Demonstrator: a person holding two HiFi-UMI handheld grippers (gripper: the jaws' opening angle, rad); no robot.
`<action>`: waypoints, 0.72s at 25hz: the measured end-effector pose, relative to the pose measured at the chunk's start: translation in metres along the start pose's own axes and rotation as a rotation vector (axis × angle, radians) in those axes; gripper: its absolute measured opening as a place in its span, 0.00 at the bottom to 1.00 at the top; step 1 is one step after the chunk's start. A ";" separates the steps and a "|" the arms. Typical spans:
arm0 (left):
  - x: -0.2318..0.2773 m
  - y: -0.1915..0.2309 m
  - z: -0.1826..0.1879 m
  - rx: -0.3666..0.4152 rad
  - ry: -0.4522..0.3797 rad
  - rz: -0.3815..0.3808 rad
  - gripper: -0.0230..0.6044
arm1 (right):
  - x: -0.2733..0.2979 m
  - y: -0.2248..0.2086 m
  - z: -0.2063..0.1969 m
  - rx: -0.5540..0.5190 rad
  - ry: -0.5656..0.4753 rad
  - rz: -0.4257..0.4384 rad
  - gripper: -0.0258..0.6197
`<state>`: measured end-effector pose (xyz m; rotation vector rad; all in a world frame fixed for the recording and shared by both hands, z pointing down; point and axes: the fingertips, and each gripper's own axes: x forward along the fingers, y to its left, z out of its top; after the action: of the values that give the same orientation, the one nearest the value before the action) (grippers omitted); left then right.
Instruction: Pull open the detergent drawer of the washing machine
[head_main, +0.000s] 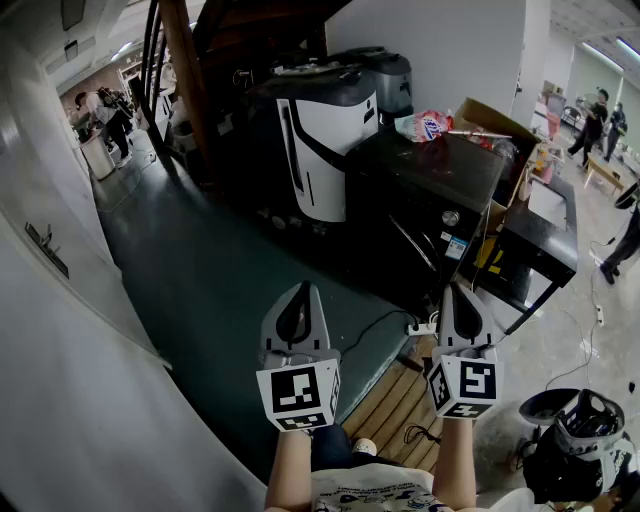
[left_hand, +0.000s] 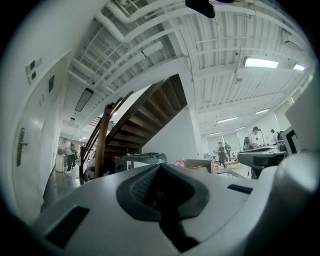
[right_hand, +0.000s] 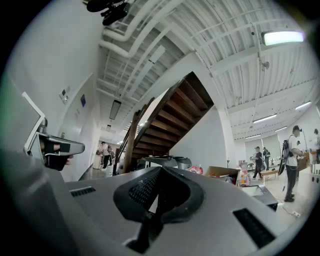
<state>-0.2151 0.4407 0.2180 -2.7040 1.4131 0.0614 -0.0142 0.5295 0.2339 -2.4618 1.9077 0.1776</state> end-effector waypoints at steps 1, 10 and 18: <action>0.000 0.001 -0.001 0.000 -0.001 -0.002 0.06 | 0.000 0.002 -0.001 0.000 0.000 0.000 0.06; 0.005 0.001 -0.004 -0.004 0.000 0.003 0.06 | 0.004 -0.001 -0.004 0.003 0.001 0.006 0.06; 0.008 0.002 -0.009 -0.021 0.006 0.019 0.06 | 0.009 0.002 -0.008 -0.017 0.012 0.028 0.06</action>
<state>-0.2122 0.4318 0.2261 -2.7097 1.4481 0.0704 -0.0131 0.5200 0.2411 -2.4534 1.9549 0.1802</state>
